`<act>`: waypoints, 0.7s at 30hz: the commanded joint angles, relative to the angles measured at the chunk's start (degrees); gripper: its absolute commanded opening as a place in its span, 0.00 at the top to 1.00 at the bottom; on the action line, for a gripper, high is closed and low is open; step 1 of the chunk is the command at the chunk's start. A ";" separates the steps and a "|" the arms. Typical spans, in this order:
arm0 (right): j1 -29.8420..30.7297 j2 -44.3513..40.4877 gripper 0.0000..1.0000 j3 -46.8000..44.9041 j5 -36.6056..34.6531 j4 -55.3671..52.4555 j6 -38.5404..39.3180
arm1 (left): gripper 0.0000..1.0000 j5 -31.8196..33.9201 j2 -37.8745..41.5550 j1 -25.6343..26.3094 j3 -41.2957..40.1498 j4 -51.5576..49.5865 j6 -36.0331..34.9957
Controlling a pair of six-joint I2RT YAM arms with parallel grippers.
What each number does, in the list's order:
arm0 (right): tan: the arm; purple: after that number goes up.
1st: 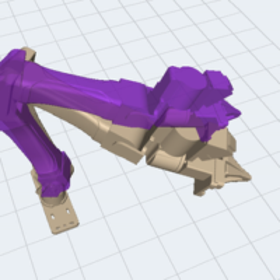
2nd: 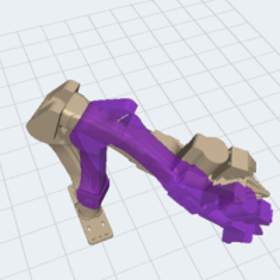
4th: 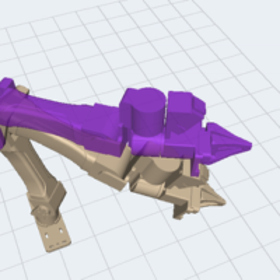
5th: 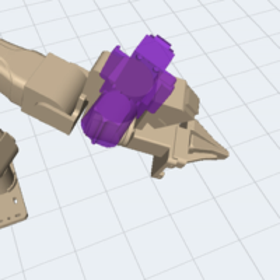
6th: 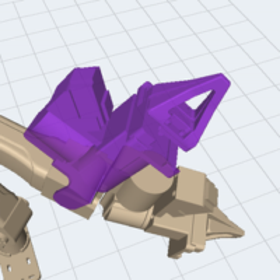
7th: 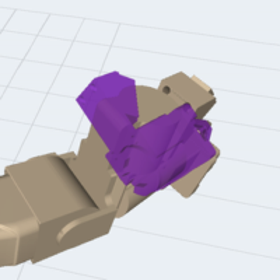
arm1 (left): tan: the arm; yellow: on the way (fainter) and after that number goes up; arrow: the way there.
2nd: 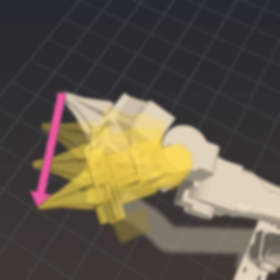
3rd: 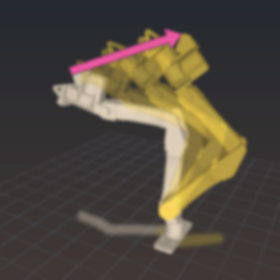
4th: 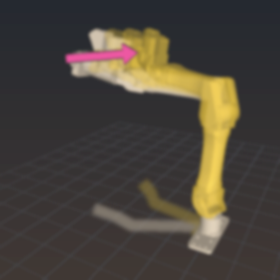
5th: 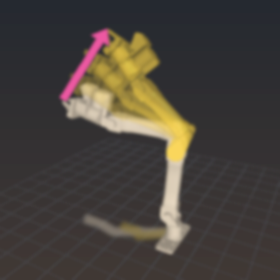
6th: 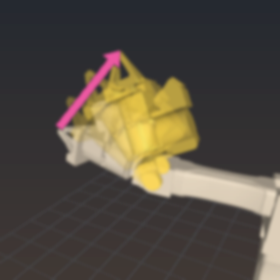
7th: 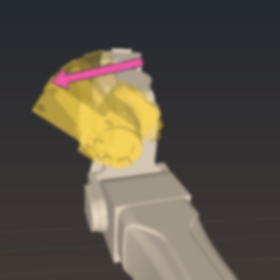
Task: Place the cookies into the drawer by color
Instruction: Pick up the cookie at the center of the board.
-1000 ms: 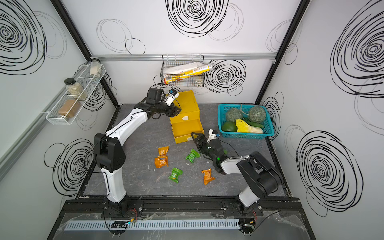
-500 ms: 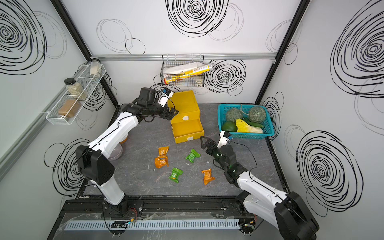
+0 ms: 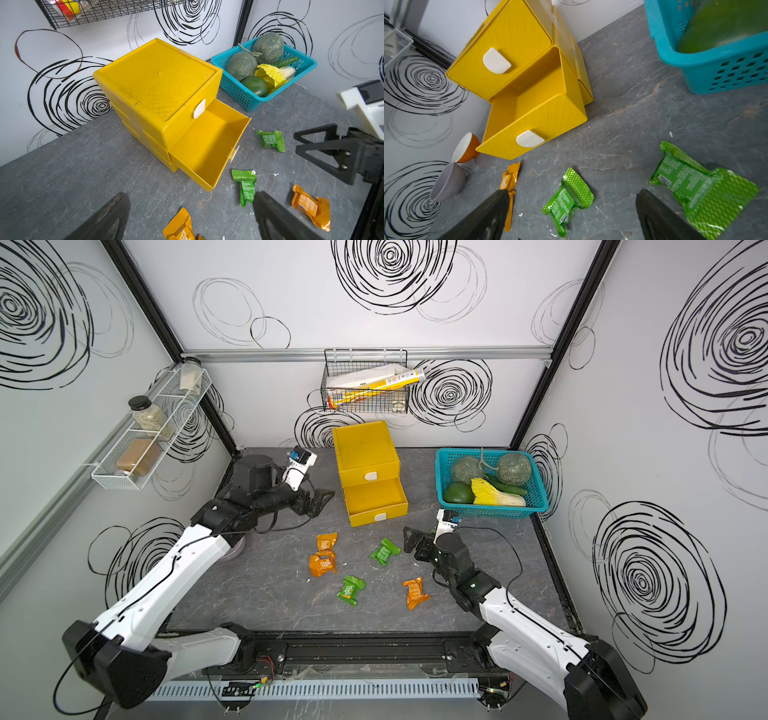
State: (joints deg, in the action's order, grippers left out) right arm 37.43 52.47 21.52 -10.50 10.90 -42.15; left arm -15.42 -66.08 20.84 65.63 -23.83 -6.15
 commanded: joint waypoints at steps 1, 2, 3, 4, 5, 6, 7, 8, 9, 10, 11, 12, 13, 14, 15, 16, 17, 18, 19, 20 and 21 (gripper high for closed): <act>2.37 2.73 0.01 3.52 -3.80 -3.31 0.94 | 0.01 -1.17 6.08 0.07 -6.16 4.76 -0.40; 3.29 3.88 0.02 4.21 -4.67 -3.57 0.73 | 0.01 -1.54 7.54 -0.01 -7.92 4.75 -0.44; 4.36 5.10 0.02 4.79 -5.82 -3.86 0.43 | 0.01 -1.90 8.71 -0.11 -9.48 4.72 -0.47; 5.37 6.11 0.03 5.21 -6.97 -3.86 -0.10 | 0.01 -2.32 9.53 -0.31 -10.81 4.87 -0.49; 6.55 7.39 0.03 5.53 -8.38 -3.62 -0.51 | 0.01 -3.26 10.50 -0.68 -12.59 5.42 -0.68; 7.76 8.76 0.04 6.04 -9.92 -3.30 -0.80 | 0.01 -4.44 11.53 -1.10 -14.43 6.15 -1.23; 8.78 10.05 0.04 6.56 -11.03 -3.51 -1.52 | 0.01 -5.29 12.41 -1.51 -15.78 6.58 -1.49; 9.59 11.62 0.04 7.50 -12.11 -4.22 -2.70 | 0.01 -6.25 13.38 -2.12 -17.26 7.06 -1.75; 10.22 13.29 0.04 8.55 -13.04 -5.06 -3.74 | 0.01 -7.07 14.34 -2.66 -18.68 7.36 -2.03; 10.82 14.63 0.04 9.37 -13.70 -5.74 -4.48 | 0.01 -7.46 15.25 -2.94 -19.99 7.71 -2.30; 11.57 16.17 0.04 10.16 -14.74 -6.18 -5.26 | 0.01 -7.75 16.28 -3.08 -21.65 8.13 -2.47; 12.21 17.69 0.04 10.78 -15.49 -6.36 -6.02 | 0.01 -7.98 17.12 -3.09 -22.99 8.19 -2.50; 12.51 18.81 0.04 11.48 -15.97 -6.70 -6.79 | 0.01 -8.33 18.05 -3.09 -24.06 8.26 -2.44; 12.79 20.19 0.04 12.33 -16.53 -7.37 -7.92 | 0.01 -8.63 19.43 -2.81 -25.28 8.14 -2.20; 13.21 21.29 0.04 13.37 -16.95 -8.06 -8.84 | 0.01 -8.72 21.02 -2.13 -26.51 7.83 -2.18; 13.57 22.23 0.03 14.07 -17.40 -8.17 -9.31 | 0.01 -8.96 22.27 -1.32 -27.49 7.47 -2.63; 14.15 23.10 0.03 14.59 -18.19 -8.13 -9.84 | 0.01 -9.36 23.50 -0.22 -28.56 6.91 -3.33; 14.59 24.02 0.03 14.93 -19.15 -8.08 -10.60 | 0.01 -10.29 24.46 0.53 -29.61 6.91 -3.80; 14.92 24.81 0.03 15.20 -19.75 -7.93 -11.33 | 0.01 -11.84 24.97 0.60 -30.32 7.60 -3.95; 15.12 25.88 0.03 15.52 -20.07 -7.83 -12.15 | 0.01 -13.25 25.43 0.40 -30.68 8.51 -3.73; 15.21 27.11 0.03 16.05 -19.95 -8.03 -12.74 | 0.01 -15.29 26.09 -0.56 -31.48 9.90 -3.72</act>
State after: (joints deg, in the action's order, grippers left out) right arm 51.90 77.56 35.86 -27.16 4.67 -51.51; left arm -25.28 -41.36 20.95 35.59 -18.96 -8.64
